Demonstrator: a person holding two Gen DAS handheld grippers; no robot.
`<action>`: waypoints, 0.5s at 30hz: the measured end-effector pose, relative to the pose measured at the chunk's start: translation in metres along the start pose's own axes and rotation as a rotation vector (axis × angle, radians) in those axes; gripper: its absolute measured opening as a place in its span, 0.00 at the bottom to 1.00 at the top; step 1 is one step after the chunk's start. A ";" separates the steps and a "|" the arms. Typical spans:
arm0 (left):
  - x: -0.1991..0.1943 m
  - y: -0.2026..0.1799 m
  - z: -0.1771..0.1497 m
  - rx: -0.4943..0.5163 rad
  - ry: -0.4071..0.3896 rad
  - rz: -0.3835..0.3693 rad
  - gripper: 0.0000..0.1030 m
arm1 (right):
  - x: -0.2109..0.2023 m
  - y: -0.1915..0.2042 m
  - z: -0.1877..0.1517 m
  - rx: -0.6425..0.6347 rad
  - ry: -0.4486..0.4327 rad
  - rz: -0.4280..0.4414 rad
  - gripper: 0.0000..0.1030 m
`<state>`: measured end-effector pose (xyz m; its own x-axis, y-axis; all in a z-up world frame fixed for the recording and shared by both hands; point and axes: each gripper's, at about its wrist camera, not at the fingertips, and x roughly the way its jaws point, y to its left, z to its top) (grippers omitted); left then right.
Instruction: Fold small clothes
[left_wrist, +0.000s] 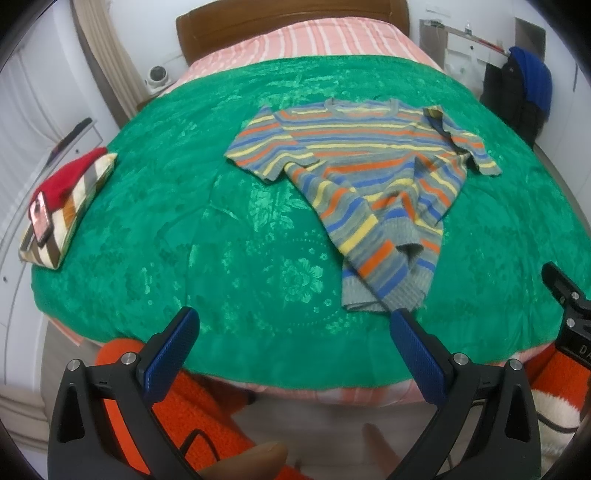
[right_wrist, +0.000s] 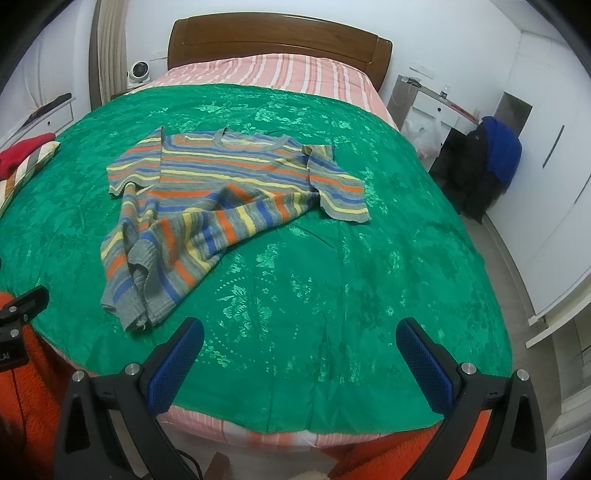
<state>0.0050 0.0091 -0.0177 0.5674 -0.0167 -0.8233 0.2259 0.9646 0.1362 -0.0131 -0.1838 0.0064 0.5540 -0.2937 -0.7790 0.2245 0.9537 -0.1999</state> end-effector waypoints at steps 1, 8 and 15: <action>0.000 0.001 0.000 0.001 0.004 0.001 1.00 | 0.000 0.000 0.000 0.000 0.001 0.000 1.00; 0.000 0.001 0.000 0.001 0.004 0.000 1.00 | 0.000 -0.001 0.000 0.001 0.001 0.000 1.00; 0.002 0.002 -0.001 -0.003 -0.011 -0.001 1.00 | 0.001 -0.002 -0.002 0.002 0.002 -0.002 1.00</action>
<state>0.0053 0.0114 -0.0194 0.5760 -0.0207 -0.8172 0.2242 0.9653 0.1336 -0.0142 -0.1856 0.0049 0.5519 -0.2957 -0.7797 0.2272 0.9530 -0.2005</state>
